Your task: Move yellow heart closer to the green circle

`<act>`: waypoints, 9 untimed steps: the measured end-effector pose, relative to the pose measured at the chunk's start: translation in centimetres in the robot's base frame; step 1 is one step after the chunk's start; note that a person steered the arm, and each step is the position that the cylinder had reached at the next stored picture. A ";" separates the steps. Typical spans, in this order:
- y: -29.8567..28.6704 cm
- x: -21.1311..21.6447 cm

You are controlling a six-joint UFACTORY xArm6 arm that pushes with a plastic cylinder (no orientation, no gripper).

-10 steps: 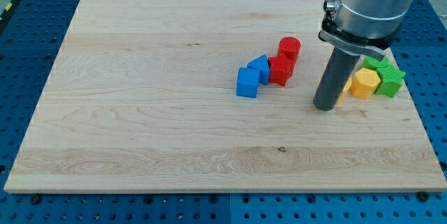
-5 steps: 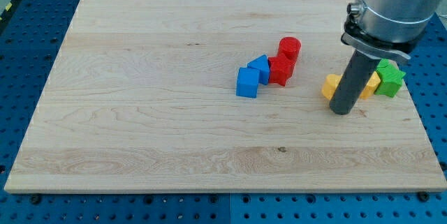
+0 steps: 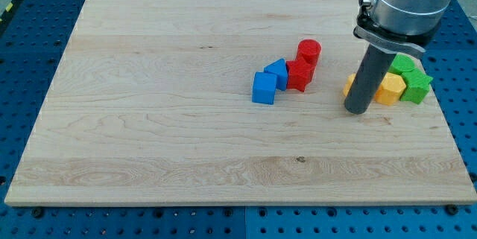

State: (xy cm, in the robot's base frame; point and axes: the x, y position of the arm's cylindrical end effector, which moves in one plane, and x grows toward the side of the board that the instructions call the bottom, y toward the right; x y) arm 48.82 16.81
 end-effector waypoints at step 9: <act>2.0 -4.7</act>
